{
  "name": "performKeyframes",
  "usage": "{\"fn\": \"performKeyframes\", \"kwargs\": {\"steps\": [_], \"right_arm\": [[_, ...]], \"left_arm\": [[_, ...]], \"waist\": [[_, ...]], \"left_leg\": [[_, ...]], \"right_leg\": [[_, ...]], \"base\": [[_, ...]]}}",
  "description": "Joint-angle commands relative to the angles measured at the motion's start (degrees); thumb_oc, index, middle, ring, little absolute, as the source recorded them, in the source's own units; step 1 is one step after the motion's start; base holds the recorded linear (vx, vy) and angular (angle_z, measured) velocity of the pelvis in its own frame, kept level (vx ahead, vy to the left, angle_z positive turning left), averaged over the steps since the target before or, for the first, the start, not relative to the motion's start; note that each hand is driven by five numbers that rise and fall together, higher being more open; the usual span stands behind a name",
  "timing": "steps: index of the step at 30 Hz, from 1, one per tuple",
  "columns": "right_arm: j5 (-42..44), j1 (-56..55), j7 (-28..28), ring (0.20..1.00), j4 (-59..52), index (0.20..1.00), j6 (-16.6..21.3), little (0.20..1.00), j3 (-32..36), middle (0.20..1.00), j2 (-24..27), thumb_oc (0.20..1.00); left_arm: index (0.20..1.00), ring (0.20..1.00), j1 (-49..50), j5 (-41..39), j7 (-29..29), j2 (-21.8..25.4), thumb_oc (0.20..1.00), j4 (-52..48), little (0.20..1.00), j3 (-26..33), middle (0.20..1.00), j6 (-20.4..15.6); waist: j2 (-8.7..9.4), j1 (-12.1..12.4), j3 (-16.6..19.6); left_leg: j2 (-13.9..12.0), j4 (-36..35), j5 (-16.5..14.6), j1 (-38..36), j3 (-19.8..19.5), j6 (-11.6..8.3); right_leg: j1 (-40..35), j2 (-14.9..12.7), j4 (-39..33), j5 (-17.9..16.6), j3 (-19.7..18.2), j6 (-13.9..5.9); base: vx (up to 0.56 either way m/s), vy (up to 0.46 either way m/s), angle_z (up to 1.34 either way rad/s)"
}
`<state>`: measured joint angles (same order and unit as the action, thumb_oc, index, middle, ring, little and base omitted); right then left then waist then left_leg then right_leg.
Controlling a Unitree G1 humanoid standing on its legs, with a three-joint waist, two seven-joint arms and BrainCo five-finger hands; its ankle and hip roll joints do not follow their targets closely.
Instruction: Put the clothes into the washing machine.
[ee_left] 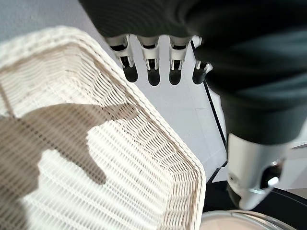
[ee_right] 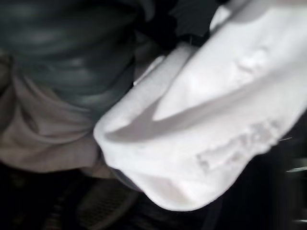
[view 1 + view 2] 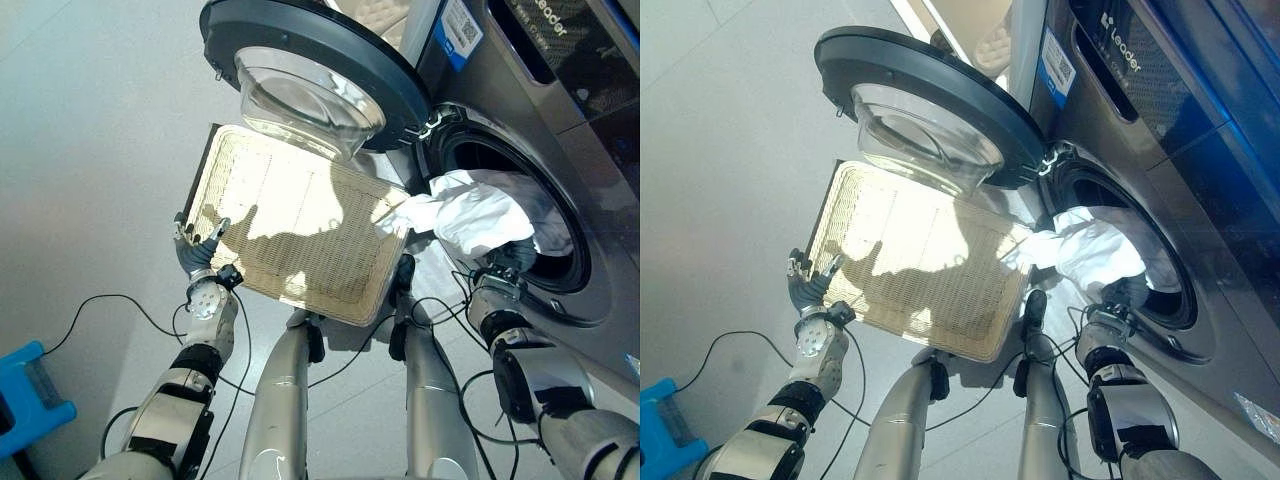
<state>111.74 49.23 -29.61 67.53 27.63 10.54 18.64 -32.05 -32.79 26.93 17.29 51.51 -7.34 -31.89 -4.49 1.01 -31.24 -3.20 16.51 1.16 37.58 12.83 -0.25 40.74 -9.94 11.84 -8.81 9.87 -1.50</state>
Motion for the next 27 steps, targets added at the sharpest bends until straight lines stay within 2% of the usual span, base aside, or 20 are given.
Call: {"fn": "performKeyframes", "kwargs": {"steps": [1, 2, 3, 6, 17, 20, 23, 24, 25, 26, 27], "right_arm": [[1.3, 2.7, 2.1, 0.2, -5.5, 0.2, 7.4, 0.2, 2.0, 0.2, 5.1, 0.2], [1.3, 4.0, 4.5, 0.2, -8.6, 0.2, 11.2, 0.2, 3.8, 0.2, 5.0, 0.2], [1.3, 4.0, 4.8, 0.2, -9.1, 0.2, 11.8, 0.2, 3.9, 0.2, 4.9, 0.2], [1.3, 5.7, 7.9, 0.2, -12.7, 0.2, 17.9, 0.2, 5.7, 0.2, 5.5, 0.2], [1.3, 6.4, 9.7, 0.2, -17.8, 0.2, 28.2, 0.2, 8.4, 0.2, 10.4, 0.2], [1.3, 5.7, 9.6, 0.2, -19.3, 0.2, 29.3, 0.2, 8.2, 0.2, 11.3, 0.2], [1.3, 5.6, 12.7, 0.2, -19.0, 0.2, 30.7, 0.2, 7.7, 0.2, 12.4, 0.2], [1.3, 5.6, 14.3, 0.357, -18.6, 0.357, 30.6, 0.357, 7.5, 0.357, 12.7, 0.357], [1.3, 5.7, 16.2, 1.0, -17.7, 1.0, 30.0, 1.0, 7.4, 1.0, 13.1, 1.0], [1.3, 5.5, 17.7, 1.0, -16.1, 1.0, 28.4, 1.0, 6.8, 1.0, 14.0, 1.0], [1.3, 5.5, 17.7, 1.0, -16.1, 1.0, 28.4, 1.0, 6.8, 1.0, 14.0, 1.0]], "left_arm": [[1.0, 1.0, -0.5, -1.0, 0.1, 0.6, 1.0, -2.0, 1.0, 0.0, 1.0, -1.8], [1.0, 1.0, 0.2, -0.9, 0.4, 0.9, 1.0, -3.3, 1.0, -0.7, 1.0, -1.2], [1.0, 1.0, 0.2, -0.8, 0.5, 0.9, 1.0, -3.5, 1.0, -0.8, 1.0, -1.2], [1.0, 1.0, 0.7, 0.0, 0.4, 1.7, 1.0, -5.6, 1.0, -2.1, 1.0, -0.2], [1.0, 1.0, 3.0, -0.3, 0.9, 2.9, 1.0, -9.9, 1.0, -4.7, 1.0, 1.4], [1.0, 1.0, 4.1, -0.3, 1.2, 3.0, 1.0, -10.7, 1.0, -4.7, 1.0, 1.7], [1.0, 1.0, 4.8, -0.8, 1.5, 3.1, 1.0, -11.4, 1.0, -4.8, 1.0, 2.0], [1.0, 1.0, 5.0, -0.7, 1.7, 3.0, 1.0, -11.6, 1.0, -4.8, 1.0, 2.0], [1.0, 1.0, 5.2, -0.7, 1.9, 2.8, 1.0, -11.9, 1.0, -4.9, 1.0, 1.9], [1.0, 1.0, 5.4, -0.8, 2.2, 2.9, 1.0, -12.4, 1.0, -5.3, 1.0, 1.9], [1.0, 1.0, 5.4, -0.8, 2.2, 2.9, 1.0, -12.4, 1.0, -5.3, 1.0, 1.9]], "waist": [[-4.17, 0.1, 1.4], [-4.42, 0.4, 1.4], [-4.41, 0.4, 1.4], [-4.49, 0.9, 1.4], [-4.35, 0.7, 1.4], [-4.25, 0.5, 1.4], [-4.17, 0.3, 1.4], [-4.13, 0.3, 1.4], [-4.09, 0.3, 1.4], [-4.01, 0.2, 1.4], [-4.01, 0.2, 1.4]], "left_leg": [[3.0, -0.7, -1.0, 0.7, -1.8, -4.59], [3.0, -0.5, -1.2, 0.8, -1.9, -4.53], [3.0, -0.5, -1.2, 0.8, -2.0, -4.52], [2.9, -0.3, -1.4, 1.0, -1.8, -4.29], [2.4, 0.1, -1.8, 0.4, -1.4, -4.08], [2.3, 0.2, -1.9, 0.2, -1.3, -4.12], [2.2, 0.1, -1.8, 0.0, -1.0, -4.26], [2.1, 0.1, -1.8, 0.0, -0.9, -4.29], [2.1, 0.0, -1.7, -0.1, -1.0, -4.31], [1.9, -0.1, -1.6, -0.1, -0.9, -4.37], [1.9, -0.1, -1.6, -0.1, -0.9, -4.37]], "right_leg": [[0.9, -2.1, 11.2, 9.1, 4.8, -5.93], [0.9, -2.2, 11.4, 9.2, 4.8, -5.94], [1.0, -2.2, 11.4, 9.1, 4.8, -5.94], [1.2, -2.6, 11.7, 8.9, 5.1, -6.08], [1.1, -2.9, 12.5, 8.5, 5.1, -6.48], [0.9, -2.9, 12.4, 8.5, 5.0, -6.48], [0.8, -2.9, 12.2, 8.4, 4.9, -6.48], [0.8, -2.9, 12.2, 8.3, 4.8, -6.51], [0.7, -2.8, 12.1, 8.2, 4.8, -6.52], [0.7, -2.8, 11.9, 8.1, 4.8, -6.51], [0.7, -2.8, 11.9, 8.1, 4.8, -6.51]], "base": [[-0.01, 0.007, 0.05], [0.0, 0.005, 0.04], [0.0, 0.0, 0.0], [0.0, -0.026, -0.02], [0.01, -0.008, 0.02], [0.0, 0.0, 0.0], [0.0, 0.0, 0.0], [0.0, 0.0, 0.0], [0.0, 0.0, 0.0], [0.0, 0.0, 0.0], [0.0, 0.0, 0.0]]}}
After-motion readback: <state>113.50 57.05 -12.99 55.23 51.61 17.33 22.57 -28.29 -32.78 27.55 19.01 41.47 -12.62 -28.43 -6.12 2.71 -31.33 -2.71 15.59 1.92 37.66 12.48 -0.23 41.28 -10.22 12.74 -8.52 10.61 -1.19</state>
